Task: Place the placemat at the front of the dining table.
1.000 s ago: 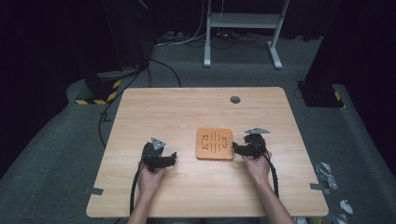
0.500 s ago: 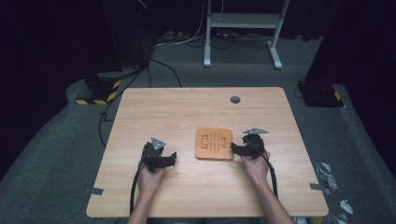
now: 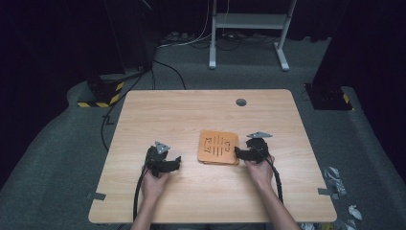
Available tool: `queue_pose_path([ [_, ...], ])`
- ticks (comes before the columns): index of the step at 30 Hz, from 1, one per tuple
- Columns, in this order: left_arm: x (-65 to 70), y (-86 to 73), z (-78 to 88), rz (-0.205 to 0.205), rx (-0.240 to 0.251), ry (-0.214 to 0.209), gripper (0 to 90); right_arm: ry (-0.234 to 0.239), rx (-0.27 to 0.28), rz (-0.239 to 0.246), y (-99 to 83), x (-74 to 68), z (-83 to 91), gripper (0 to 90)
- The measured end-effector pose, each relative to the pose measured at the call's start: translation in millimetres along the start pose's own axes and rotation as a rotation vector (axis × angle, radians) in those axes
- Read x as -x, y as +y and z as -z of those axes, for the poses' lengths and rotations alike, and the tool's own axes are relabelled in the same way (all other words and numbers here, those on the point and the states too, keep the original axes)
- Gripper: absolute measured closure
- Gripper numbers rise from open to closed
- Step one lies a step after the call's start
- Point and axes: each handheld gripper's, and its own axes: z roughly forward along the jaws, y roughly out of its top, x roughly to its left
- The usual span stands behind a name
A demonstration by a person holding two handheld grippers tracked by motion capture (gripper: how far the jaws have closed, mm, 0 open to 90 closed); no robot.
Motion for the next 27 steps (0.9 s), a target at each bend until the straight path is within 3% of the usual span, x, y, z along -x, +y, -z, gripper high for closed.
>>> queue_pose_path([
  [21, -1.4, 0.2, 0.1, -0.009, -0.002, -0.013, 21.9, 0.027, -0.012, 0.028, 1.5, -19.3, -5.1, 20.9],
  [27, -2.0, 0.5, 0.4, -0.013, -0.004, -0.016, 23.0, 0.037, -0.003, 0.032, 1.3, -18.8, -3.0, 20.0],
])
